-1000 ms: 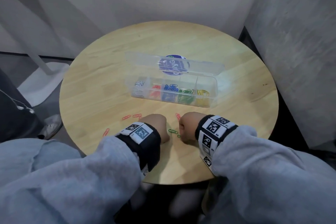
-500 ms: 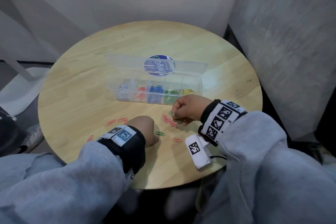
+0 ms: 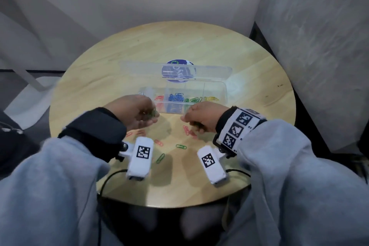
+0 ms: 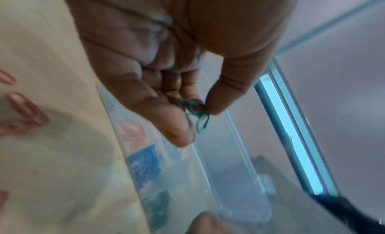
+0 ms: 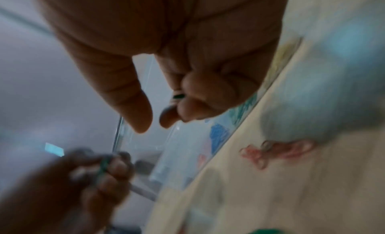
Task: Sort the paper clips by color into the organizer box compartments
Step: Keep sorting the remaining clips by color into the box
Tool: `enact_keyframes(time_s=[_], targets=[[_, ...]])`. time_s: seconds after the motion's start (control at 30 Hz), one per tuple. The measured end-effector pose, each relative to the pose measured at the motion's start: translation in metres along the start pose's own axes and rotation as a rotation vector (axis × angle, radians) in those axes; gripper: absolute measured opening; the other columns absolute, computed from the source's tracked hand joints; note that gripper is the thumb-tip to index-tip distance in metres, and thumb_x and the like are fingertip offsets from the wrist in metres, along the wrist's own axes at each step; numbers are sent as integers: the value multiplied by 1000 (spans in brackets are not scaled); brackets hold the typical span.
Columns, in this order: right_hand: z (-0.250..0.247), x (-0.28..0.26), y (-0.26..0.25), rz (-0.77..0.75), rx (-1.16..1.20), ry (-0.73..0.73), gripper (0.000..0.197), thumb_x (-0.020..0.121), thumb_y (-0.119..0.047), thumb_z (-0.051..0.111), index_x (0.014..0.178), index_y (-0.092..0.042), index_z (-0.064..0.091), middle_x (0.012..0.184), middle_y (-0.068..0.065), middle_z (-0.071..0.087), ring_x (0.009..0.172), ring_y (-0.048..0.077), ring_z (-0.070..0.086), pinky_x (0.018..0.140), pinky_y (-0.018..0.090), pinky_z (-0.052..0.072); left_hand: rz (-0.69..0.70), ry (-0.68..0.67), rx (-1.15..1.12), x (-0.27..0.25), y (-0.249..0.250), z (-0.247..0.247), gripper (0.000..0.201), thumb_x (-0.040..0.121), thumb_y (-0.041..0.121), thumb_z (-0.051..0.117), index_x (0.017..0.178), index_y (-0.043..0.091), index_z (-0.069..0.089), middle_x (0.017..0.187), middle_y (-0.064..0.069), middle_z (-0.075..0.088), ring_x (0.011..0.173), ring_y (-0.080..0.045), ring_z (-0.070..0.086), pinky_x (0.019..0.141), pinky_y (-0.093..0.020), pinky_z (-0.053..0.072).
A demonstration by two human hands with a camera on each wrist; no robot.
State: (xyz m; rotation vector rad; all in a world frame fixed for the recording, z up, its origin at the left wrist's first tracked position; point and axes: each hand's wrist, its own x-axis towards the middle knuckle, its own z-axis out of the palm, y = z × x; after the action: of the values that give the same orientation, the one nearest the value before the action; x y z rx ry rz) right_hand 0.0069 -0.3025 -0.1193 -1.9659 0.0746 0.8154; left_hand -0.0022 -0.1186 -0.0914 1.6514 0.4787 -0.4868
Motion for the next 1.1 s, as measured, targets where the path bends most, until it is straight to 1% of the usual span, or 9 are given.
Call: enact_keyframes(time_s=[0.1,0.17,0.3,0.47,0.6,0.73,0.8,0.9,1.1], targets=[[9,-3,4,-49,-555,47,23,83,-27,64,67,-21,49,68,-5,57,62,11,51,63,25,46,19,15,-224,-3,2,-15,24,90,6,43,66,8,48,46,-4,62,36,-9,57,37,-11,44],[16,-8,4,-31,-736,31,8,83,-21,55,75,-22,54,76,-6,59,70,14,56,64,27,48,25,16,-250,-6,2,-22,22,90,5,41,70,9,49,46,-4,61,37,-10,57,38,-11,43],[27,-15,1,-2,-874,6,19,81,-21,49,94,-22,62,94,-3,68,88,18,66,73,31,54,11,6,-159,-12,1,-26,20,88,3,37,76,10,51,49,-4,60,38,-11,56,39,-11,44],[50,5,-1,34,-1188,-137,13,89,-24,52,86,-12,57,76,0,52,63,16,49,48,20,34,-35,17,-21,-18,0,-32,17,89,11,43,80,11,57,54,-2,52,40,-10,45,39,-14,35],[54,8,-3,26,-1241,-151,10,90,-24,49,89,-15,54,88,3,49,75,18,47,47,20,31,-63,107,240,-19,3,-40,11,88,16,49,82,11,57,58,0,36,46,-13,26,40,-18,19],[41,1,0,15,-982,-102,11,82,-20,56,86,-14,64,80,2,58,73,19,53,63,26,45,-107,157,842,-14,2,-46,13,89,18,52,80,8,49,63,-3,37,52,-19,28,50,-24,21],[33,2,0,9,-682,-95,6,80,-14,60,74,-15,60,69,2,59,59,14,57,57,19,46,-100,162,1094,-14,3,-49,14,88,23,53,86,9,56,69,-3,45,60,-20,39,55,-25,29],[26,7,0,41,-101,-139,24,84,1,59,65,-11,49,57,8,52,38,12,48,43,19,40,-85,201,1296,-13,12,-57,20,88,24,52,98,10,62,92,-6,55,86,-25,49,73,-27,36],[34,15,1,69,268,-180,24,91,8,40,78,-8,53,65,10,46,49,15,43,40,18,41,-51,149,1469,-19,19,-64,10,84,25,58,83,15,59,71,3,52,74,-18,48,59,-24,36]])
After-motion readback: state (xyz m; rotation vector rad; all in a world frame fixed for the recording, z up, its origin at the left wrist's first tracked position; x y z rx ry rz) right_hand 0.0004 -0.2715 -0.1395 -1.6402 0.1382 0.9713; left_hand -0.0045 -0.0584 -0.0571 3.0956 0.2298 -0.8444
